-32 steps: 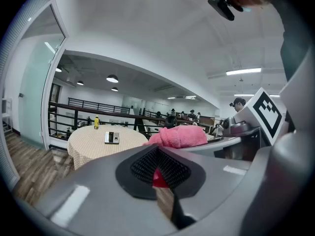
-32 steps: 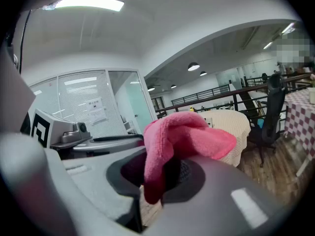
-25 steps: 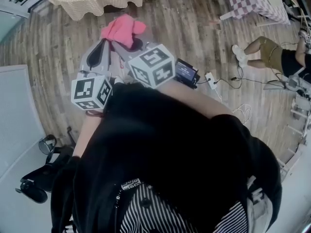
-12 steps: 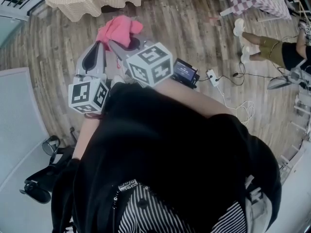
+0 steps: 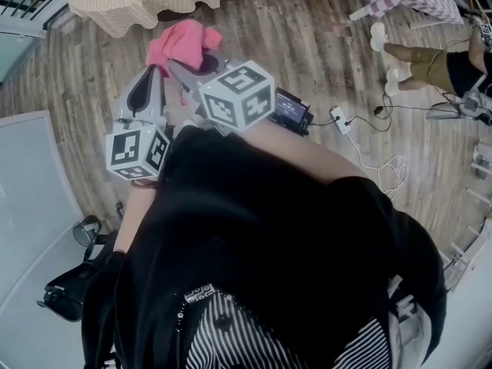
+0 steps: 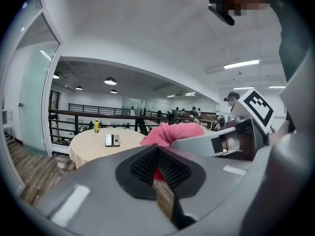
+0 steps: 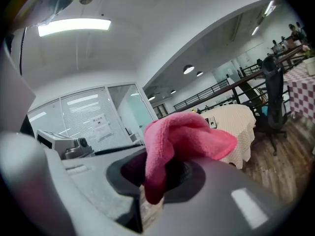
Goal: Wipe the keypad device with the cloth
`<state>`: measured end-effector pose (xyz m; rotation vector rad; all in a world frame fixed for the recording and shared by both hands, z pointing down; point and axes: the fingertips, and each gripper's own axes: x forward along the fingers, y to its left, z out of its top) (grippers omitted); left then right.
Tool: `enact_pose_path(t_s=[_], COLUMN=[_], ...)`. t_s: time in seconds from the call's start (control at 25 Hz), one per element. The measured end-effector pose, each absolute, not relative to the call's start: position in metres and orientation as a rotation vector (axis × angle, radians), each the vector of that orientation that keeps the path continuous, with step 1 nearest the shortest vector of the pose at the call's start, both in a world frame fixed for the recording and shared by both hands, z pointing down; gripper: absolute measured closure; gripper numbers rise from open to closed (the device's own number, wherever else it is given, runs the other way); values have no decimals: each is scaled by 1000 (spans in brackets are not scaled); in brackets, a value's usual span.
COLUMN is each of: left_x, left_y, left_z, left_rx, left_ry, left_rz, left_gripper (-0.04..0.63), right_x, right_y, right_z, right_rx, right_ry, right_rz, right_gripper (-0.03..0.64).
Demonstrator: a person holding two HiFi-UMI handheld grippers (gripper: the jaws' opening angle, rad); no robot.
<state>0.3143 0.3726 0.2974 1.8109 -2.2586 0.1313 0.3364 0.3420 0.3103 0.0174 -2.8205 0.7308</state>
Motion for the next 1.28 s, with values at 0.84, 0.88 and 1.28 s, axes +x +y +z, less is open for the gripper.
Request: enact_pose_path(t_s=[0.84, 0.88, 1.28], left_x=[239, 230, 120], left_y=[339, 333, 289], left_z=[312, 312, 315], left_rx=[1859, 1863, 1923], left_ry=[-2163, -2145, -2067], left_rz=[58, 47, 30], left_gripper=[595, 595, 595], right_x=[262, 254, 145], right_y=[330, 327, 284], right_z=[330, 331, 337], right_rx=[6, 9, 122], right_ry=[-2746, -2745, -2750], right_rz=[689, 687, 670], right_gripper=[549, 551, 549])
